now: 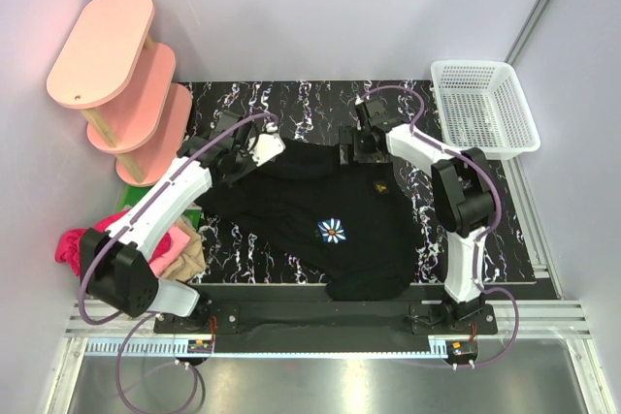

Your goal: Fold and stack the t-shirts

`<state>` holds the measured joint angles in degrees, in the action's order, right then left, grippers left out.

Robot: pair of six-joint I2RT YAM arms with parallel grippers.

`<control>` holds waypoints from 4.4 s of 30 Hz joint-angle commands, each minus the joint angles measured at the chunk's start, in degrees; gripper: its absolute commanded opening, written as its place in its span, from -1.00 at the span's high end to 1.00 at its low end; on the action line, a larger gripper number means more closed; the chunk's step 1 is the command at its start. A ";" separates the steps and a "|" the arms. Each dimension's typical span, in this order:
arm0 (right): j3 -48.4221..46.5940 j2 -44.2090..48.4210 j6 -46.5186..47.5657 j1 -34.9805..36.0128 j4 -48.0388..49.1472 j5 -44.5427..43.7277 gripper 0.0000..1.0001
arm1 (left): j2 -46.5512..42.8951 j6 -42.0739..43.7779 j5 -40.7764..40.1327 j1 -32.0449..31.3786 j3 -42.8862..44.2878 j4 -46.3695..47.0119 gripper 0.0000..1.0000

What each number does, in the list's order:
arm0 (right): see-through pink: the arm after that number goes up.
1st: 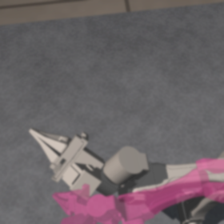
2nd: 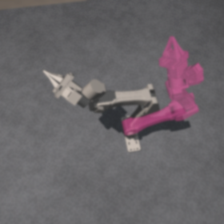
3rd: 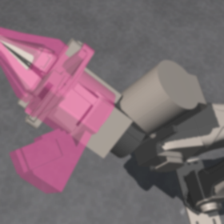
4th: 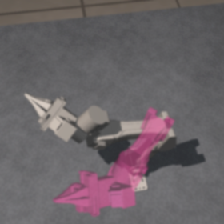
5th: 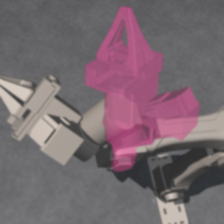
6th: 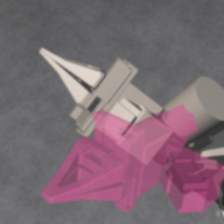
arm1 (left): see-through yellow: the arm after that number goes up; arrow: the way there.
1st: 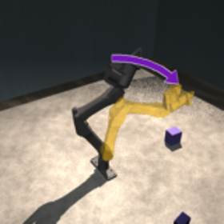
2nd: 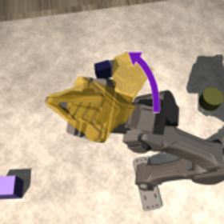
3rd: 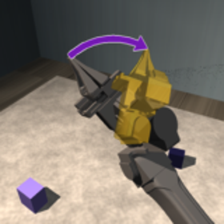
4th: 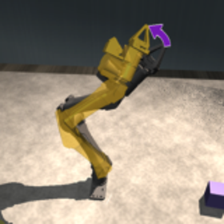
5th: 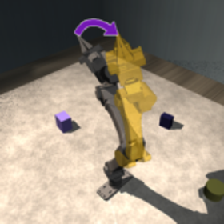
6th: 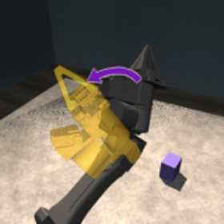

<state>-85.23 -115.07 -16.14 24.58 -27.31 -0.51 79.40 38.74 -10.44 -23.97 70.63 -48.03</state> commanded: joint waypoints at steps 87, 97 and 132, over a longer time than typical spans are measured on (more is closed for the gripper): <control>-43.00 -10.89 4.98 -8.23 -5.56 -0.37 1.00 | 25.97 -2.98 8.26 8.32 14.26 -0.75 0.82; -42.22 -1.76 5.15 -10.34 -6.44 -1.43 1.00 | 31.53 2.74 -4.06 8.58 21.92 2.41 0.82; -26.93 63.83 1.02 -10.34 -22.52 -1.85 1.00 | -25.70 -2.71 -2.66 -2.31 31.49 -29.67 0.87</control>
<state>-112.86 -48.90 -16.10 14.46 -46.70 1.48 51.96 36.71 -11.03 -26.37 97.91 -76.97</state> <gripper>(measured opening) 0.009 0.065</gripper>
